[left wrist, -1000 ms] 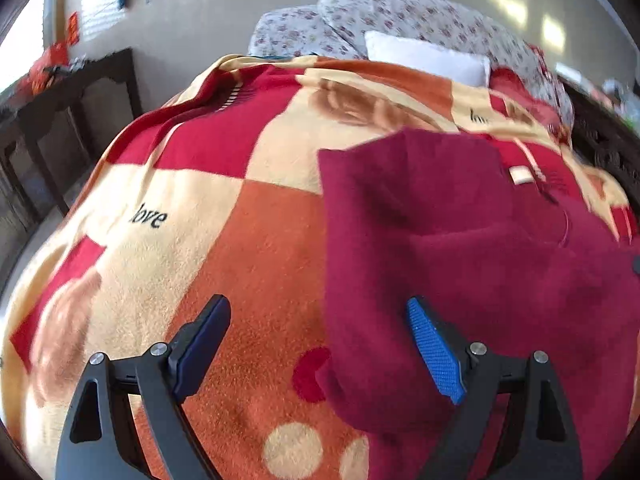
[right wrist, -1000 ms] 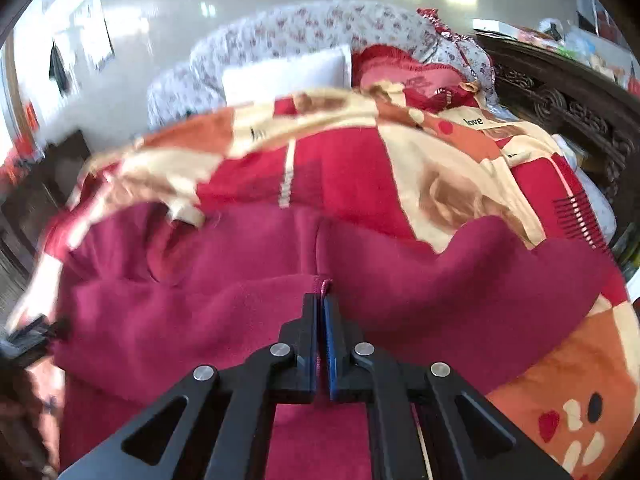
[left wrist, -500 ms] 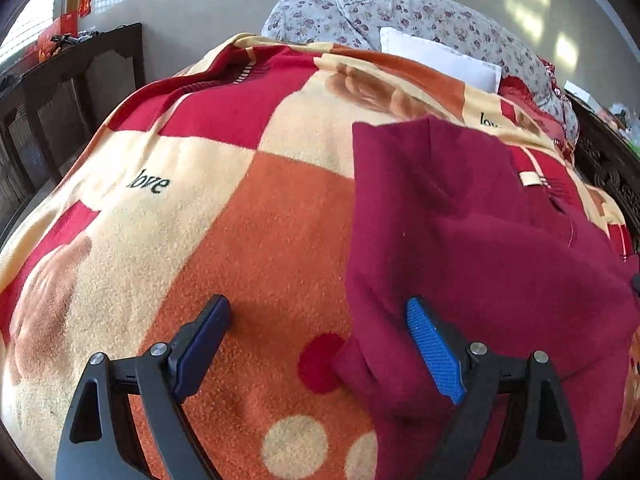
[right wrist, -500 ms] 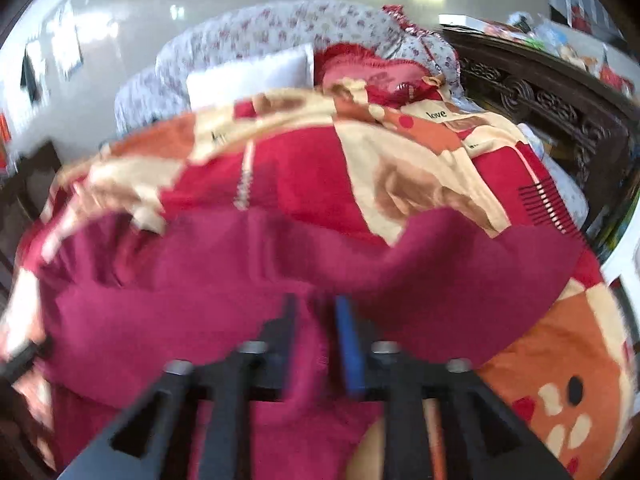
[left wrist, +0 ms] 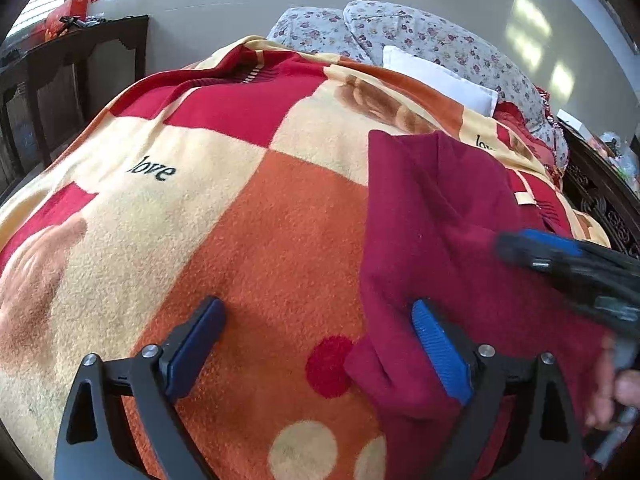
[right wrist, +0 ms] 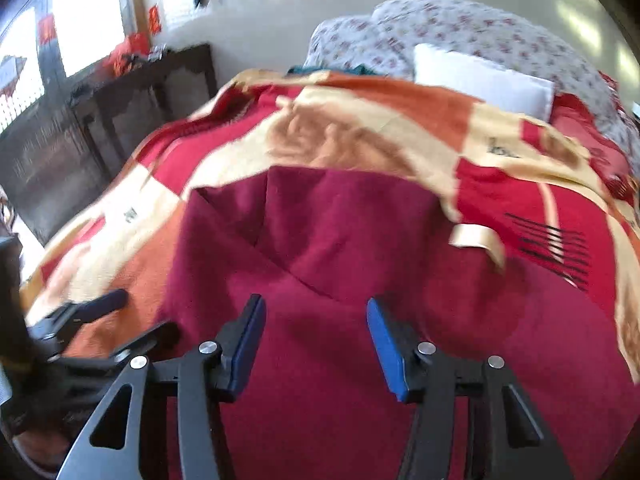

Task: Fold small clothes

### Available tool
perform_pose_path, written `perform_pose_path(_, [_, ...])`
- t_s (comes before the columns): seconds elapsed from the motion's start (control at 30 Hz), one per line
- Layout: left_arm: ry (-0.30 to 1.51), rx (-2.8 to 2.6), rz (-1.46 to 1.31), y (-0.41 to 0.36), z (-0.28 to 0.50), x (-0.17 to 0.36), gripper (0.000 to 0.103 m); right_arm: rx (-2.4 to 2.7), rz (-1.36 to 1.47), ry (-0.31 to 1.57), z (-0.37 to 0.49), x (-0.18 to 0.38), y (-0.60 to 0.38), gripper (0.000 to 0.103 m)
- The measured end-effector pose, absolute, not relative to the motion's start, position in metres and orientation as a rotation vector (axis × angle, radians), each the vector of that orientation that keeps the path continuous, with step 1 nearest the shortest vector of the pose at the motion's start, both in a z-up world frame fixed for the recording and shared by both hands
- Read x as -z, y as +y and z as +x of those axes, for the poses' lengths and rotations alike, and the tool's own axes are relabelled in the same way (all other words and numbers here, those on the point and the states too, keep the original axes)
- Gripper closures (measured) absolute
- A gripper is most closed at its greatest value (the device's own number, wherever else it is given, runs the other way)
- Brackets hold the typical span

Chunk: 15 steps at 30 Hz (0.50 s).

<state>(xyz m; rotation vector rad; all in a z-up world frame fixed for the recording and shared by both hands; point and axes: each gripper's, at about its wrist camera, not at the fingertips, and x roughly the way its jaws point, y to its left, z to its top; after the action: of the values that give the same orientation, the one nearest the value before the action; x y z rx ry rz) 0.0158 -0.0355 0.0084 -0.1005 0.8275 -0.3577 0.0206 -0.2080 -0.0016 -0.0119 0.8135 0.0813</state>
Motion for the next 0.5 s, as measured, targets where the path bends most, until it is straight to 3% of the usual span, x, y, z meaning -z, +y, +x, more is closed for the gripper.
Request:
perform_pose_path(0.1, [0.823, 0.377, -0.115, -0.034, 0.019, -0.007, 0.004, -0.113, -0.089, 0.854, 0.029, 0.016, -0.200, 0.053])
perform_pose_path(0.13, [0.822, 0.380, -0.117, -0.034, 0.019, -0.007, 0.004, -0.114, -0.125, 0.843, 0.027, 0.017, -0.197, 0.077])
perform_pose_path(0.17, [0.820, 0.381, -0.117, -0.034, 0.019, -0.008, 0.004, -0.116, -0.156, 0.836, 0.025, 0.015, -0.193, 0.093])
perform_pose_path(0.33, [0.814, 0.376, -0.108, -0.037, 0.020, -0.007, 0.003, -0.031, -0.152, 0.754, 0.025, 0.001, -0.200, 0.098])
perform_pose_path(0.5, [0.814, 0.380, -0.113, -0.036, 0.019, -0.008, 0.003, -0.027, -0.065, 0.799, 0.025, 0.006, -0.209, 0.098])
